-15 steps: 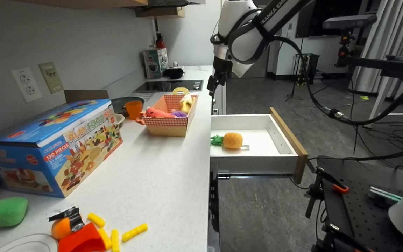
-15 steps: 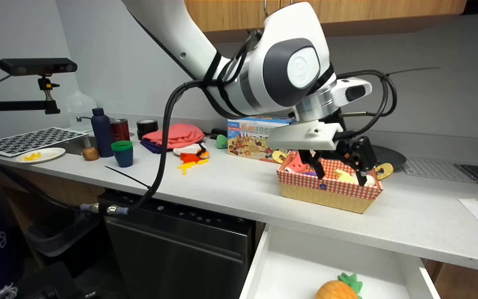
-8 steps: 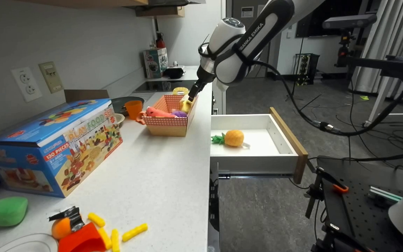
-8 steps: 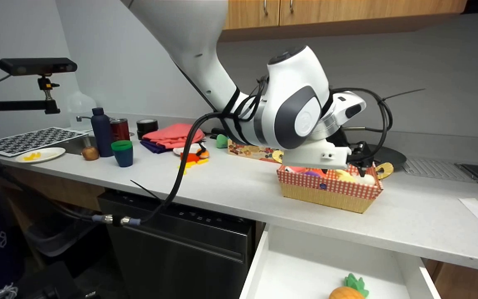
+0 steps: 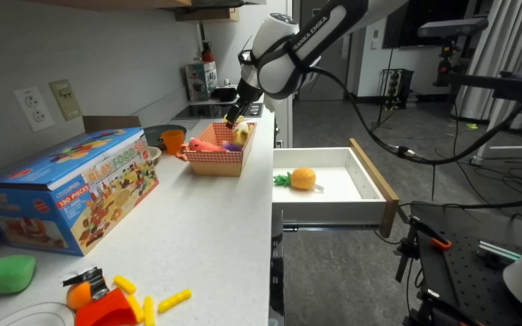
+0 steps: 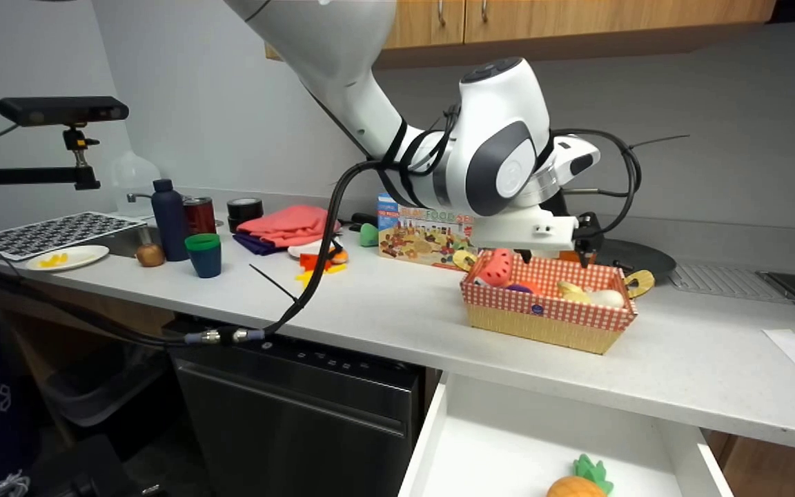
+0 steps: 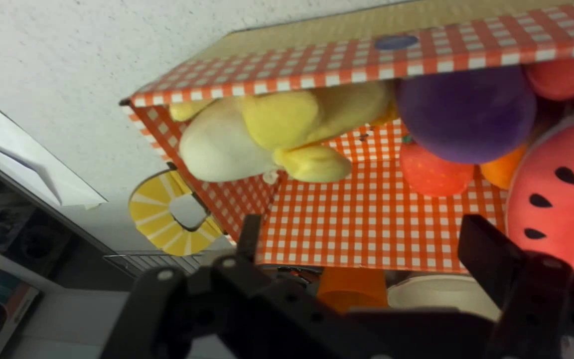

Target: Open the drawer and put some of the plush toys from the basket in the drawer and close it

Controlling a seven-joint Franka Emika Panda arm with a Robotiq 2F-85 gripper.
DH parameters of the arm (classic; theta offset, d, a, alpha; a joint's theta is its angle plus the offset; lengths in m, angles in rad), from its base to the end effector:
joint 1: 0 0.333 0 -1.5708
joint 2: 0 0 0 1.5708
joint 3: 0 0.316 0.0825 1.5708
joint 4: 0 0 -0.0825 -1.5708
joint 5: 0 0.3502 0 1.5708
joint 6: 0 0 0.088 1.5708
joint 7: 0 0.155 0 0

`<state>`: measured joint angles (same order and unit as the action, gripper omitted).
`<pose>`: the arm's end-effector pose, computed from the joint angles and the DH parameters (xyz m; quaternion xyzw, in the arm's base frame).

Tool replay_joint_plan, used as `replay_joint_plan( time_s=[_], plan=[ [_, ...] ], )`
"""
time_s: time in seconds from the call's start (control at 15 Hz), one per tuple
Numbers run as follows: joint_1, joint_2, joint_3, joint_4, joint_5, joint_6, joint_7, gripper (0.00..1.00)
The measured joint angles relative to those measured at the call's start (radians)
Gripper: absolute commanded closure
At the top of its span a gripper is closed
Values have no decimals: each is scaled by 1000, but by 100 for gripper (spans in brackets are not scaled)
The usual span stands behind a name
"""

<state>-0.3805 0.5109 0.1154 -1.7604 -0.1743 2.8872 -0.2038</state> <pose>0.6830 -0.1878 0.3319 0.9516 0.0289 0.2916 0.0923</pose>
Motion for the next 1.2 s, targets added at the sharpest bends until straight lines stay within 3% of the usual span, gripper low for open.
replay_joint_plan(
  time_s=[0.47,0.73,1.2],
  plan=[
    [-6,5,10,16,5,-24,0,0],
    [34,3,-11,13,12,-19,-18,0],
    [86,2,37,35,106,-111,-96,0]
  ],
)
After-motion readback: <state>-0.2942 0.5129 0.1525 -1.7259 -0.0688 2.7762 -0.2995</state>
